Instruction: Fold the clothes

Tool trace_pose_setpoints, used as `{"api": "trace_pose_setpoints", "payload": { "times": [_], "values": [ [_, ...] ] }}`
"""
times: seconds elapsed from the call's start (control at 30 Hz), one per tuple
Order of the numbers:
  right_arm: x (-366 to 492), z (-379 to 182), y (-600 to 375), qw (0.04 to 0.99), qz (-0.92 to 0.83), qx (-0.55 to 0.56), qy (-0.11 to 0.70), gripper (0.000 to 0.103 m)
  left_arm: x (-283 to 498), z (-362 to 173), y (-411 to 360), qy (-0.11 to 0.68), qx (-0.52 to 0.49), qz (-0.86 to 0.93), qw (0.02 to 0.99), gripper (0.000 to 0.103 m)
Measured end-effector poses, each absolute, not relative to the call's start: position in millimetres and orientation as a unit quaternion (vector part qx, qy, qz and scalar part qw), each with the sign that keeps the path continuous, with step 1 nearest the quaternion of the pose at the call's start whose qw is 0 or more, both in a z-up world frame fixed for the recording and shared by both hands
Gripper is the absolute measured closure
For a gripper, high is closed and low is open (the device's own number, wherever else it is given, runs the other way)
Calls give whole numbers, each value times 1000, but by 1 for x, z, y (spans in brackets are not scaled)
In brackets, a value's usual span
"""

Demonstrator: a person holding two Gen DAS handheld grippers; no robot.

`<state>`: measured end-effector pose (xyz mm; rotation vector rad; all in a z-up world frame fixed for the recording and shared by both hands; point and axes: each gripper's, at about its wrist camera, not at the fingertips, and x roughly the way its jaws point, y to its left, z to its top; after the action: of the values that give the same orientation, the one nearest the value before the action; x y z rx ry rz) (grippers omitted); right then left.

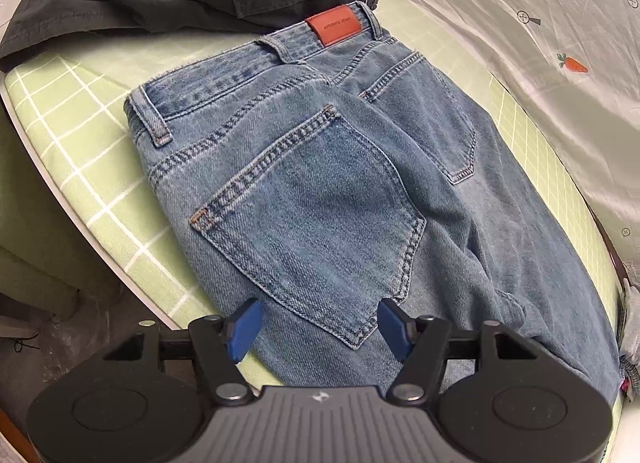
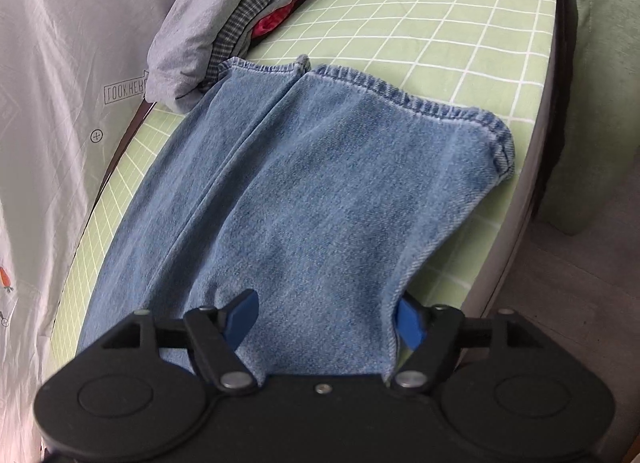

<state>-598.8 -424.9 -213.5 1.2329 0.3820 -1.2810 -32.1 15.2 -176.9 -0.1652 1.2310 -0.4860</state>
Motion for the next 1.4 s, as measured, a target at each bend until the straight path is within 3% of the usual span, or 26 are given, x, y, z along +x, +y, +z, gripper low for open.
{"api": "trace_pose_setpoints", "payload": {
  "times": [0.23,0.63,0.7,0.77,0.9,1.0,1.1,1.13,1.17,1.27,1.4],
  "values": [
    [-592,-210,-412,606,-568,531,170,24,-10,-178,58,566,-142,-199,788,38],
    [-590,-210,-410,589,-597,528,134,16,12,-196,53,563,-167,-197,785,40],
    [-595,-211,-417,581,-605,531,121,18,12,-198,55,559,-179,-193,786,46],
    [-603,-213,-424,578,-607,534,112,20,12,-200,58,558,-192,-183,786,62],
    [-617,-217,-437,579,-611,529,106,24,13,-204,66,558,-229,-161,781,73],
    [-632,-221,-444,575,-613,534,87,35,10,-205,66,551,-238,-154,785,73],
    [-644,-226,-449,569,-615,541,81,61,8,-204,62,546,-237,-143,791,73],
    [-647,-227,-451,566,-615,544,80,75,8,-204,60,545,-234,-138,793,73],
    [-651,-228,-452,563,-610,552,74,84,8,-203,58,545,-230,-132,795,78],
    [-664,-226,-453,560,-595,575,43,98,6,-196,51,543,-211,-117,804,86],
    [-679,-199,-449,571,-585,576,-19,99,-6,-165,49,522,-176,-107,828,88]
  ]
}}
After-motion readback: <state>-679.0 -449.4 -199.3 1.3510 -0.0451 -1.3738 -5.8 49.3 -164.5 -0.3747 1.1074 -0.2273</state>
